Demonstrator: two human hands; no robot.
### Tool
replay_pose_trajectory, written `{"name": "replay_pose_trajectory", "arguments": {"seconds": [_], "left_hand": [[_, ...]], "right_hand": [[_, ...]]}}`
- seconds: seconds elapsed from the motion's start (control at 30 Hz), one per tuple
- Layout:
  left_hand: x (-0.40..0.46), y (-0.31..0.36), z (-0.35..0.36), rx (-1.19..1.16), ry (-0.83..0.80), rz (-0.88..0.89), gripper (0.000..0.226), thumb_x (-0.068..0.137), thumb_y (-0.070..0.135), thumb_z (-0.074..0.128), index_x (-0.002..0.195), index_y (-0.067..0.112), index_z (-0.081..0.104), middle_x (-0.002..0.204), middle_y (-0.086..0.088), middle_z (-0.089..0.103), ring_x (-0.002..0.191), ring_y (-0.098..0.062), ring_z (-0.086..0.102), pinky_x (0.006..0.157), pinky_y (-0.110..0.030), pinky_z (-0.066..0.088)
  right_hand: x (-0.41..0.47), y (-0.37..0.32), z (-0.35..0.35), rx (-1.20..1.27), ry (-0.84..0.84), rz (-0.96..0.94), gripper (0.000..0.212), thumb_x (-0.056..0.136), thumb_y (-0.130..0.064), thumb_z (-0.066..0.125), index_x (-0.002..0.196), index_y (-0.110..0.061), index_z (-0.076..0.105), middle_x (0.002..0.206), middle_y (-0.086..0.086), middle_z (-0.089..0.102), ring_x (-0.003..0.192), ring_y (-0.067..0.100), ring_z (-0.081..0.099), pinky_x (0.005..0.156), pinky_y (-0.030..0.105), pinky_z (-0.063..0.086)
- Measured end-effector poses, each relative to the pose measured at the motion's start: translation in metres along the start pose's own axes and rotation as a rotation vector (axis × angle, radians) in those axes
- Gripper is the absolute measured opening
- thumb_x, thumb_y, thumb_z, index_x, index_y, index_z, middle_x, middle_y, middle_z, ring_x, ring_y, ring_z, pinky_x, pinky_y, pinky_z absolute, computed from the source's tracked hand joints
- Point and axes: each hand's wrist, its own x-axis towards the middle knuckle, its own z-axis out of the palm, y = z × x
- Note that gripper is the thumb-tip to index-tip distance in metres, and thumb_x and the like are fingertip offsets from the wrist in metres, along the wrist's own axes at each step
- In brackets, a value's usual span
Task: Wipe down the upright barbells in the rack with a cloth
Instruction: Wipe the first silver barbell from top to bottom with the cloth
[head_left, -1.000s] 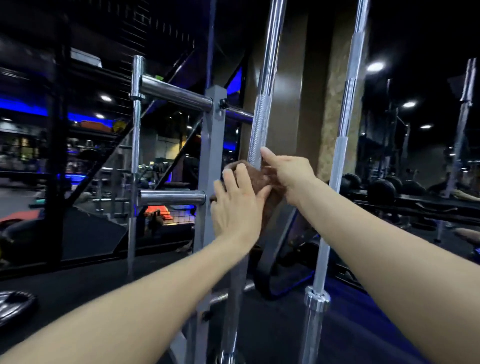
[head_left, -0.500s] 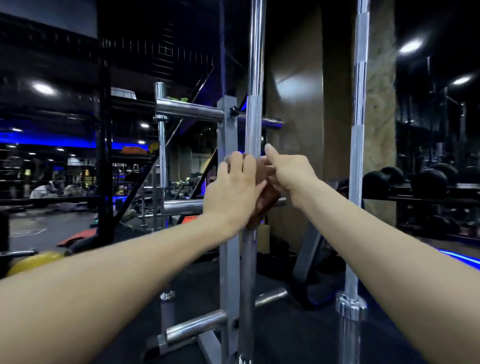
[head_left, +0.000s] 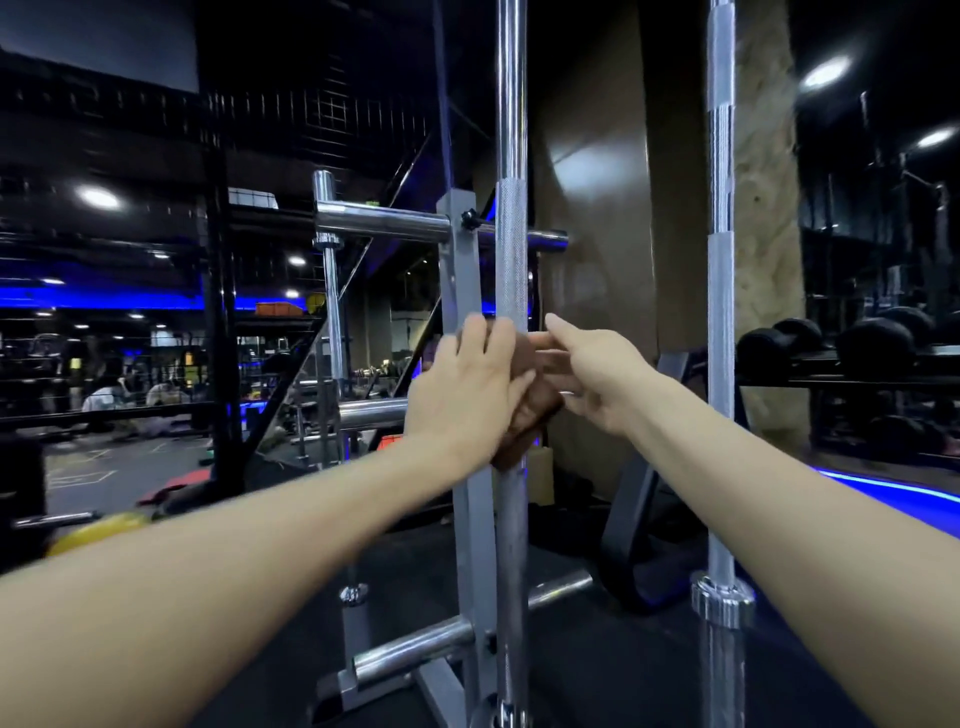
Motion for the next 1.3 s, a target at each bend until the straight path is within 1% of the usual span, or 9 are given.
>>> {"name": "replay_pose_trajectory", "arguments": {"seconds": [0.13,0.33,0.5,0.63,0.8,0.9,1.0,1.17,1.3], "left_hand": [[0.057,0.005,-0.021,-0.041,0.051,-0.071,0.047,0.097,0.045,0.039,0.134,0.017,0.03,0.139,-0.008,0.029,0.118,-0.029,0.039,0.07,-0.04,0.039],[-0.017,0.005,0.013,-0.034,0.088,0.142,0.032,0.088,0.04,0.043,0.11,0.016,0.042,0.111,-0.011,0.049,0.091,-0.029,0.054,0.045,-0.028,0.031],[-0.018,0.003,0.005,-0.085,-0.081,0.035,0.041,0.094,0.044,0.042,0.122,0.015,0.038,0.121,-0.005,0.038,0.109,-0.024,0.045,0.064,-0.035,0.037],[0.022,-0.001,-0.01,-0.234,0.002,-0.038,0.042,0.094,0.042,0.049,0.123,0.015,0.036,0.119,-0.006,0.039,0.106,-0.028,0.048,0.064,-0.038,0.036],[-0.031,0.006,0.021,-0.234,-0.002,0.045,0.037,0.092,0.043,0.037,0.116,0.015,0.041,0.112,-0.011,0.042,0.096,-0.033,0.052,0.06,-0.036,0.035],[-0.064,0.007,0.029,-0.278,-0.047,0.09,0.035,0.089,0.048,0.031,0.107,0.019,0.036,0.105,-0.011,0.046,0.09,-0.033,0.055,0.054,-0.034,0.036],[-0.055,0.001,0.018,-0.324,-0.137,0.0,0.038,0.092,0.046,0.041,0.112,0.014,0.039,0.112,-0.006,0.044,0.101,-0.027,0.05,0.064,-0.039,0.04],[-0.056,0.003,0.019,-0.454,-0.071,-0.074,0.036,0.092,0.043,0.051,0.11,0.016,0.039,0.113,-0.003,0.047,0.099,-0.023,0.05,0.066,-0.039,0.041],[-0.081,0.01,0.036,-0.478,-0.085,-0.135,0.035,0.092,0.04,0.051,0.11,0.011,0.04,0.113,-0.007,0.046,0.1,-0.027,0.05,0.07,-0.043,0.044]], "right_hand": [[0.001,-0.004,-0.002,0.09,0.044,-0.003,0.046,0.097,-0.052,0.04,0.093,-0.011,0.061,0.085,0.009,0.069,0.079,0.026,0.065,0.087,0.039,0.05],[-0.004,0.02,-0.005,0.105,0.039,0.067,0.06,0.098,-0.056,0.03,0.082,-0.013,0.069,0.069,0.002,0.067,0.063,0.018,0.059,0.064,0.03,0.049],[-0.012,0.019,0.001,-0.032,0.026,0.046,0.043,0.099,-0.046,0.04,0.087,-0.014,0.066,0.08,0.0,0.065,0.062,0.013,0.056,0.054,0.022,0.045],[-0.011,0.015,0.005,0.034,0.055,0.05,0.039,0.095,-0.047,0.049,0.102,-0.011,0.061,0.09,0.005,0.066,0.078,0.023,0.065,0.078,0.038,0.056],[-0.014,0.031,0.002,0.063,0.06,0.054,0.042,0.097,-0.049,0.042,0.085,-0.019,0.067,0.086,0.001,0.07,0.088,0.022,0.064,0.09,0.041,0.048],[-0.021,0.033,0.007,0.041,0.041,0.032,0.036,0.099,-0.043,0.042,0.086,-0.02,0.068,0.086,-0.001,0.07,0.079,0.015,0.063,0.078,0.032,0.047],[-0.023,0.027,0.011,-0.004,0.059,0.024,0.032,0.099,-0.038,0.045,0.079,-0.021,0.064,0.072,-0.005,0.065,0.064,0.01,0.059,0.074,0.029,0.046],[-0.016,0.033,0.011,0.005,0.086,0.009,0.031,0.098,-0.034,0.048,0.075,-0.02,0.063,0.055,-0.009,0.062,0.045,0.003,0.056,0.049,0.016,0.045],[-0.015,0.051,0.016,0.049,0.113,0.02,0.026,0.095,-0.033,0.054,0.076,-0.018,0.063,0.067,-0.003,0.063,0.057,0.011,0.056,0.055,0.015,0.05]]}}
